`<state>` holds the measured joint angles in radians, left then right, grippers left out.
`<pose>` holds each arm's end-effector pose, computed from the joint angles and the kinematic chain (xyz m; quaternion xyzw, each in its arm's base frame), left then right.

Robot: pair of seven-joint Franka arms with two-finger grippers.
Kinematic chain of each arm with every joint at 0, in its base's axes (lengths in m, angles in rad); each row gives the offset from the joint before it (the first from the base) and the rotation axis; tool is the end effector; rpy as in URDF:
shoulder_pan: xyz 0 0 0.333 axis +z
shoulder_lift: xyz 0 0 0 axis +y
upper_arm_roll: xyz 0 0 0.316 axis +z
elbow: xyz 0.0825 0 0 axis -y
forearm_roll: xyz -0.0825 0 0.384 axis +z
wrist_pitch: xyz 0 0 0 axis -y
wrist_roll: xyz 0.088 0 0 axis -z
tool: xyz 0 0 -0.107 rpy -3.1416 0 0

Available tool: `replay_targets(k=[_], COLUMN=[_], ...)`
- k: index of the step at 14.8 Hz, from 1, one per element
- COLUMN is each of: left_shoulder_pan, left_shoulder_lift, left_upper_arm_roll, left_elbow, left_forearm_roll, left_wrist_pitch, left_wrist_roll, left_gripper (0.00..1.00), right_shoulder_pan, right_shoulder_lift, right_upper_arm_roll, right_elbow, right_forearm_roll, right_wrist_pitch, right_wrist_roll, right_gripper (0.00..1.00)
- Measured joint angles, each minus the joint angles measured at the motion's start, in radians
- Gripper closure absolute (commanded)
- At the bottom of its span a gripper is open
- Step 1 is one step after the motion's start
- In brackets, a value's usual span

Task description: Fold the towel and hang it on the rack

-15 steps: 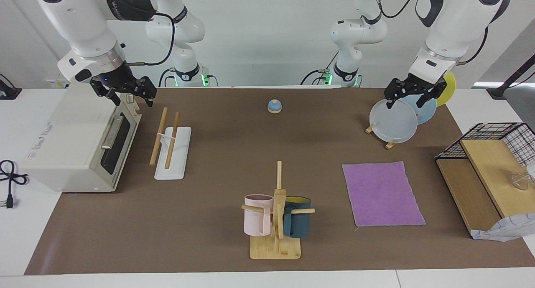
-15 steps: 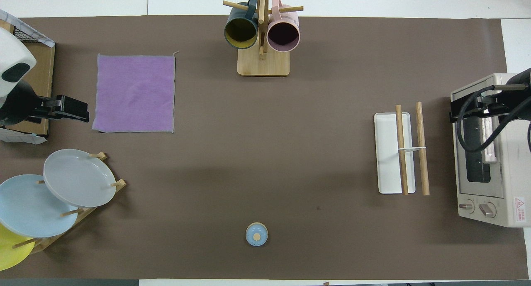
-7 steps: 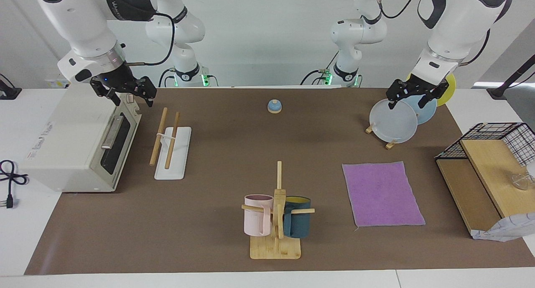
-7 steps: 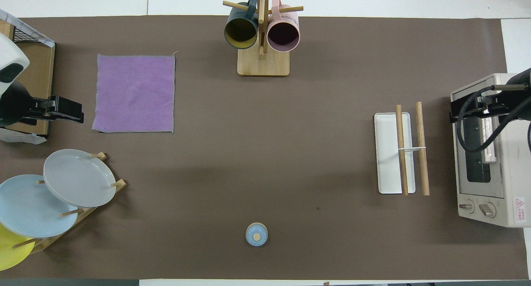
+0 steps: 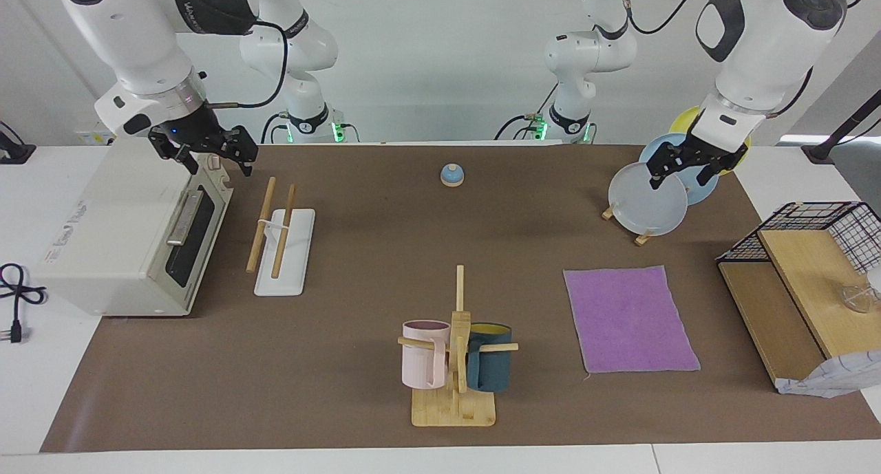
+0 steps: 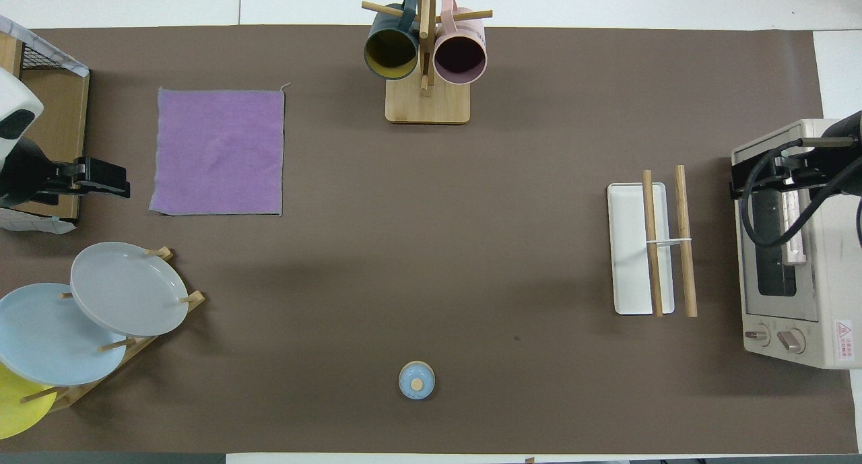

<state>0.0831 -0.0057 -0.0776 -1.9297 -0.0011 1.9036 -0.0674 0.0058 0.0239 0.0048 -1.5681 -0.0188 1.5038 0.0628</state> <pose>0.5553 0.0029 0.4853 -0.9993 -0.0366 0.0102 0.0000 0.5539 0.0037 0.6070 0.9986 -0.0263 -0.0437 0.0110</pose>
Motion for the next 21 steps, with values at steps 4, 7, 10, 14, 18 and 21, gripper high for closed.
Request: replay_targets(k=[4,7,10,14,18,21], left_shoulder_pan=[0.039,0.062,0.082,0.087,0.087,0.088], left_shoulder_lift=[0.126,0.21,0.265,0.305,0.31,0.311], left_upper_arm_roll=[0.0,0.0,0.0,0.0,0.0,0.0], left_elbow=[-0.07,-0.071,-0.071,-0.071,-0.071,-0.072], left_forearm_roll=[-0.009,-0.062,-0.079,-0.098,-0.105,-0.106], left_wrist_pitch=[0.181,0.275,0.345,0.379,0.379,0.378], left_wrist_roll=[0.0,0.0,0.0,-0.002,-0.004,-0.005], left_gripper=[0.0,0.0,0.0,0.11,0.22,0.29], right_shoulder_pan=[0.0,0.0,0.0,0.0,0.0,0.0], right_shoulder_lift=[0.0,0.0,0.0,0.0,0.0,0.0], right_upper_arm_roll=[0.0,0.0,0.0,0.0,0.0,0.0], right_elbow=[0.0,0.0,0.0,0.0,0.0,0.0], right_forearm_roll=[0.0,0.0,0.0,0.0,0.0,0.0], right_wrist_pitch=[0.0,0.0,0.0,0.0,0.0,0.0], right_wrist_roll=[0.0,0.0,0.0,0.0,0.0,0.0], right_gripper=[0.0,0.0,0.0,0.0,0.0,0.0])
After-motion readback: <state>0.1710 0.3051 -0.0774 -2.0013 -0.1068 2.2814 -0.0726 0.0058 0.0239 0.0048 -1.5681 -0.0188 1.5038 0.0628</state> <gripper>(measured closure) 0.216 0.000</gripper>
